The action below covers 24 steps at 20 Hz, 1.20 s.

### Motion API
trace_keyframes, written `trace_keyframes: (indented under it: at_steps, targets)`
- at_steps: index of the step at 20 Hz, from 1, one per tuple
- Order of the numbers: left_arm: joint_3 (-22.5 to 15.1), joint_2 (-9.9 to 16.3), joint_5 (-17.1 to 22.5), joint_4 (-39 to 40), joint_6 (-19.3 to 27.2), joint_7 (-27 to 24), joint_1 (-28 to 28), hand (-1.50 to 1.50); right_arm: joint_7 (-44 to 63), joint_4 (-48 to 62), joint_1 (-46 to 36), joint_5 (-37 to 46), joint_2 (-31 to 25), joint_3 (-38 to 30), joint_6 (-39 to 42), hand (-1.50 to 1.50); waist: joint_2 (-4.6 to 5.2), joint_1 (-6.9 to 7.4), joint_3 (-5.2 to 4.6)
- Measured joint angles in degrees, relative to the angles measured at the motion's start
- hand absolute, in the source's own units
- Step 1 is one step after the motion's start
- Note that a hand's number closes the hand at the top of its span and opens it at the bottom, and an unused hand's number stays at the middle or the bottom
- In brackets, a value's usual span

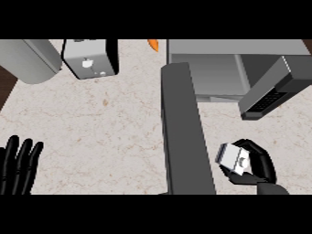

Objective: Pick up the milk, place it into the microwave and close the microwave

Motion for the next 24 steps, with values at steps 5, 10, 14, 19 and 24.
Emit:
trace_keyframes:
  at_steps: [5,10,14,19,24]
  targets:
    - [0.5,0.5,0.7,-1.1,-0.3,0.3,1.4,-1.50,0.4,-5.3,4.2,-0.3,0.3,2.5,1.4,1.50,-0.17,-0.33,-0.04]
    - [1.7,0.5,2.0,-0.5,-0.4,-0.3,2.4,-1.50,3.4,-13.7,7.0,-1.2,2.0,4.7,1.6,1.50,-0.14,-0.53,-0.01]
    - [3.2,0.9,3.4,-0.3,-1.0,-0.6,2.5,-1.50,7.3,-22.5,8.4,-2.3,3.6,5.9,0.8,1.50,-0.10,-0.53,0.02]
    - [5.8,1.3,5.3,1.8,-1.9,-1.8,1.8,-1.50,13.2,-30.7,7.6,-1.5,5.9,8.0,-2.9,1.50,-0.05,-0.46,0.03]
    - [7.1,1.8,6.5,2.1,-2.8,-1.3,1.4,-1.50,19.2,-31.9,1.7,0.7,7.3,9.9,-9.6,1.50,0.02,-0.20,0.05]
